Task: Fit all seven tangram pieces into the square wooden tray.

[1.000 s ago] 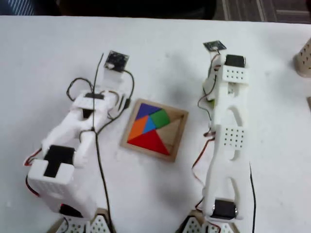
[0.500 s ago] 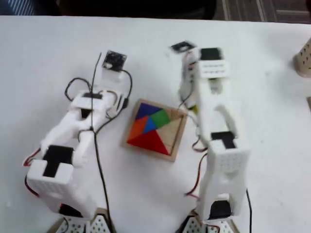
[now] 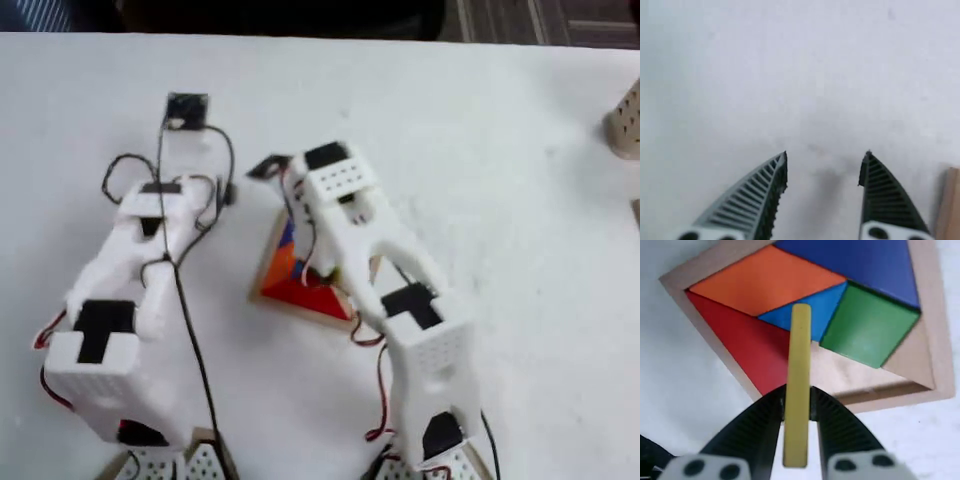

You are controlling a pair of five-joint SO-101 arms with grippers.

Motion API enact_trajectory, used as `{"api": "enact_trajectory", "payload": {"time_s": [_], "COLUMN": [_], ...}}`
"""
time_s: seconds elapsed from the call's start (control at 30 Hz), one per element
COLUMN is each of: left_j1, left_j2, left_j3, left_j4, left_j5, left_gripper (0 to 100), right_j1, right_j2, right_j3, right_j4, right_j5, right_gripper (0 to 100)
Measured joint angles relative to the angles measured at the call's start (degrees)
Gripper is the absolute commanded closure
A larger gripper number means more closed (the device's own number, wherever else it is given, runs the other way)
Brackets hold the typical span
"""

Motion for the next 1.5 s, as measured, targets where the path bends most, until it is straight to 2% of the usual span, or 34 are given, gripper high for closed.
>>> {"api": "enact_trajectory", "payload": {"time_s": [0.23, 0.57, 0.73, 0.9, 1.07, 1.13, 1.3, 1.5], "left_j1": [-2.7, -4.2, -4.6, -4.6, -4.6, -4.6, -0.9, 9.6], "left_j2": [0.0, 0.0, 0.0, 0.0, 0.0, -0.3, -6.7, -19.8], "left_j3": [-0.8, -1.5, -1.5, -1.5, -1.5, -1.5, 3.3, 13.2], "left_j4": [0.0, 0.0, 0.0, 0.0, 0.0, 0.3, 0.5, 0.5], "left_j5": [4.0, 7.8, 7.8, 7.8, 7.8, 7.8, 7.8, 7.8], "left_gripper": [76, 76, 76, 76, 76, 79, 98, 98], "right_j1": [-1.2, -0.6, 4.7, 12.0, 17.5, 20.3, 25.8, 34.8], "right_j2": [0.0, -4.1, -13.3, -21.5, -26.3, -28.5, -36.0, -46.0], "right_j3": [1.8, 1.8, 1.8, 4.8, 17.1, 23.0, 38.8, 55.0], "right_j4": [-3.5, -3.5, -3.1, -3.1, -9.8, -13.5, -20.9, -28.3], "right_j5": [-2.1, -4.3, -4.4, -4.4, -9.1, -9.8, -10.2, -10.4], "right_gripper": [76.2, 74.9, 74.8, 77.3, 99.0, 96.4, 98.0, 97.9]}}
